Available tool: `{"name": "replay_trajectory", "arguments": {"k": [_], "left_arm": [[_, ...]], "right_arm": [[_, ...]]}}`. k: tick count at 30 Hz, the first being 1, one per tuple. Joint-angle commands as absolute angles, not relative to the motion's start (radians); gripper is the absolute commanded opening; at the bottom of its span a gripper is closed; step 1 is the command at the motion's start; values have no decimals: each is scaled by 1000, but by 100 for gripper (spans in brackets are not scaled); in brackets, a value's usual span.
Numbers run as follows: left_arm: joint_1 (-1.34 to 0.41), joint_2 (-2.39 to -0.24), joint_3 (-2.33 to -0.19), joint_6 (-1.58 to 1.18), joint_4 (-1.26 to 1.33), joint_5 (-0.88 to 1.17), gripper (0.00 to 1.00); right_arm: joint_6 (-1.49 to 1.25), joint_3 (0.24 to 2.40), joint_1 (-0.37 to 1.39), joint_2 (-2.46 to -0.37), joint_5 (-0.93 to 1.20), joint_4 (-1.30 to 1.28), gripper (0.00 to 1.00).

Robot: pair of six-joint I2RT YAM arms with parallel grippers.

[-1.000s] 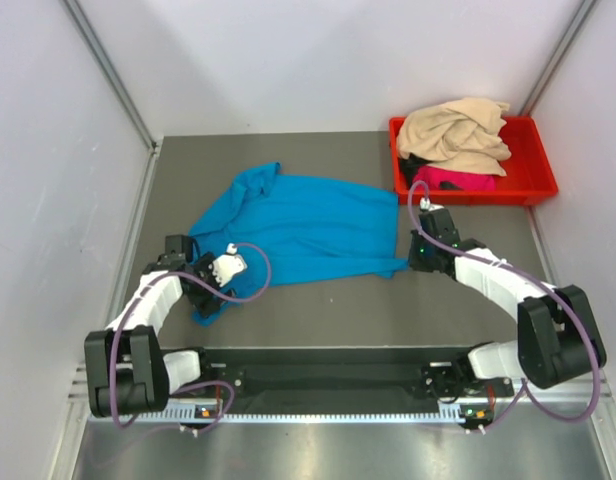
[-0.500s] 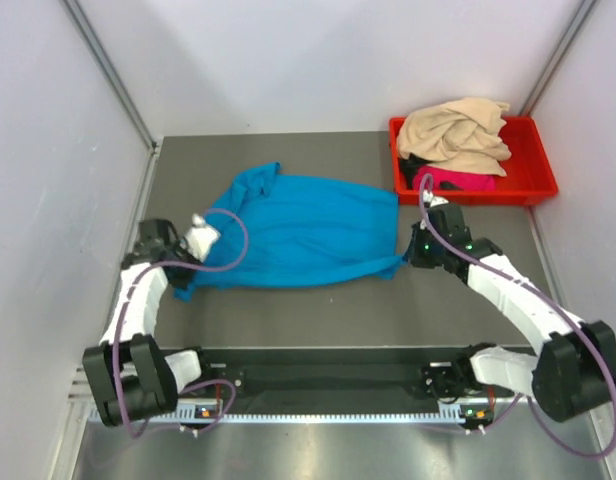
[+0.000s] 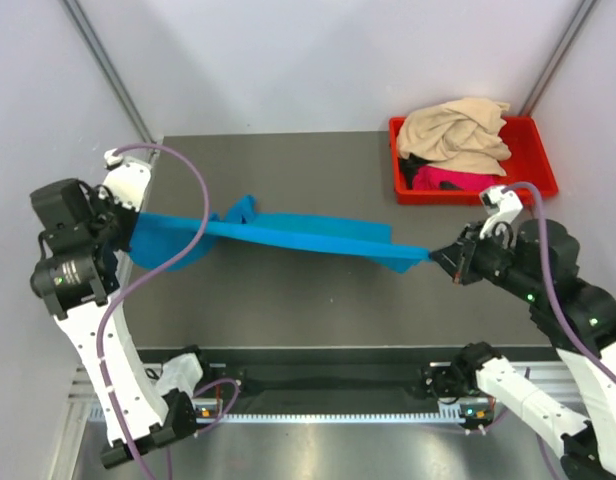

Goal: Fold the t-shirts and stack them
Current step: Flatten the tshirt out

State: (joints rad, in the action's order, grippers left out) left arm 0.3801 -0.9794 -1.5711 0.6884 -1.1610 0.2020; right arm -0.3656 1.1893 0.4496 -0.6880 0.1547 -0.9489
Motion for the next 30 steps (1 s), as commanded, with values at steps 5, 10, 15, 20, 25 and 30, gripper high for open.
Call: {"name": "replay_trajectory", "arguments": {"k": [5,10,15,20,25,30], "left_arm": [[394,-1049,-1761,681,-1183,132,0],[394,-1210,-1796,615,-1069,152,0],[393,-1397,-1958,520,-915,114,0],[390,-1604,-2178,399,-821,63,0],[390,-1709,-2362,319,-697,11,0],[388,-1695,-2359,322,-626,66,0]], "right_arm": [[-305,1301,454,-877,141,-1007,0],[-230,1536,419,-1188,132,-901,0],[-195,1999,359,-1621,100,-913,0],[-290,2526,295,-1930,127,-810,0],[-419,2443,250,-1887,127,-458,0],[-408,2501,227,-1896,121,-410,0]]}}
